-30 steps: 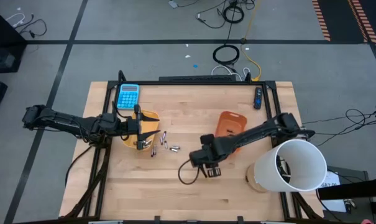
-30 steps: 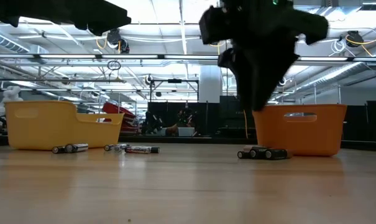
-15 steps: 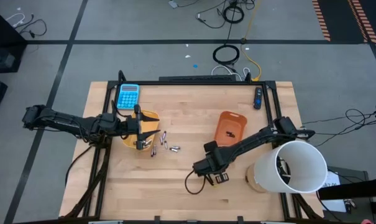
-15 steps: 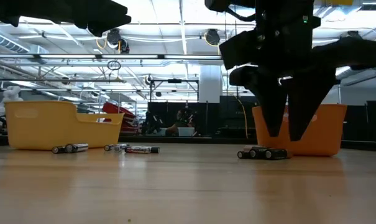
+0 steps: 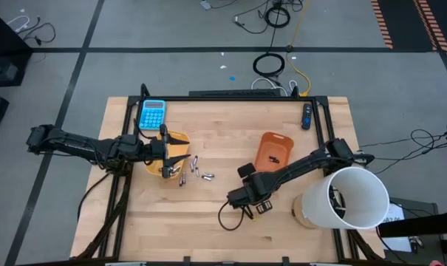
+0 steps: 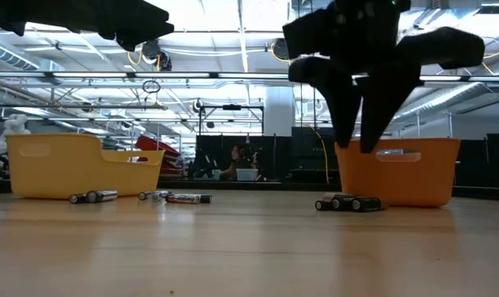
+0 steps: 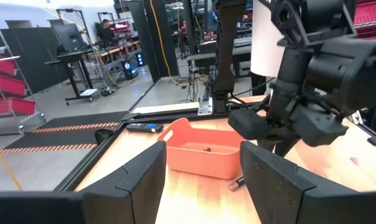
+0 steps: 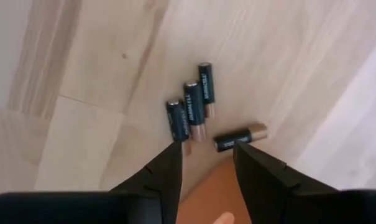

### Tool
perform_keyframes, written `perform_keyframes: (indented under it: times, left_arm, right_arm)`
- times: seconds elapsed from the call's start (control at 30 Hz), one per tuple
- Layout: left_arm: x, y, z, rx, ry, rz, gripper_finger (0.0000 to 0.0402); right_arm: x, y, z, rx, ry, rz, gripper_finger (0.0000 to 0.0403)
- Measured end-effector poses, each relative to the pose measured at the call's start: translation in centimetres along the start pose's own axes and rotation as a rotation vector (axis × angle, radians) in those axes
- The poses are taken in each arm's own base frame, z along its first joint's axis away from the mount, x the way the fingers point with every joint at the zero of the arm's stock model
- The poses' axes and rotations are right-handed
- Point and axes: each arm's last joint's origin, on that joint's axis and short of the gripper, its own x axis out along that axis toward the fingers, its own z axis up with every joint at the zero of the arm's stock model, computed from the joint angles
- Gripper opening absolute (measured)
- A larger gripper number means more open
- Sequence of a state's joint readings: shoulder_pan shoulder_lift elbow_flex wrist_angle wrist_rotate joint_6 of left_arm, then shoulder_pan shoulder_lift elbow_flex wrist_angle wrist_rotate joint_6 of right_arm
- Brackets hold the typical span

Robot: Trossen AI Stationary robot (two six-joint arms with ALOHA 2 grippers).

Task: Sort batteries
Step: Put the black battery into the orange bin

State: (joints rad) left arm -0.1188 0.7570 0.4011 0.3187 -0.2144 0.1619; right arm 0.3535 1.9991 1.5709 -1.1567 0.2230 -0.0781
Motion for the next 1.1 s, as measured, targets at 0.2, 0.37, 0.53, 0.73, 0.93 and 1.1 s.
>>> perform_keyframes:
  times: [0.2,0.37,0.53,0.73,0.93,1.1]
  left_arm:
    - [0.0,0.0,0.0,-0.026,0.0,-0.001,0.0215]
    - [0.0,0.0,0.0,-0.026,0.001,-0.001,0.0215]
    - [0.0,0.0,-0.2,-0.022,0.017,-0.004,0.0215]
    - [0.0,0.0,-0.2,-0.022,0.017,-0.004,0.0215]
    - [0.0,0.0,-0.2,-0.023,0.017,-0.004,0.0215]
    - [0.0,0.0,-0.2,-0.022,0.017,-0.004,0.0215]
  right_arm:
    - [0.8,0.3,1.0,-0.07,-0.038,0.018,0.0134]
    - [3.0,0.9,1.9,-0.129,0.002,0.075,0.0134]
    - [3.8,1.7,1.8,-0.168,0.101,0.089,0.0134]
    - [3.8,1.5,1.6,-0.181,0.123,0.083,0.0134]
    - [4.3,1.6,1.4,-0.212,0.125,0.078,0.0134]
    - [5.2,1.7,0.9,-0.227,0.152,0.052,0.0134]
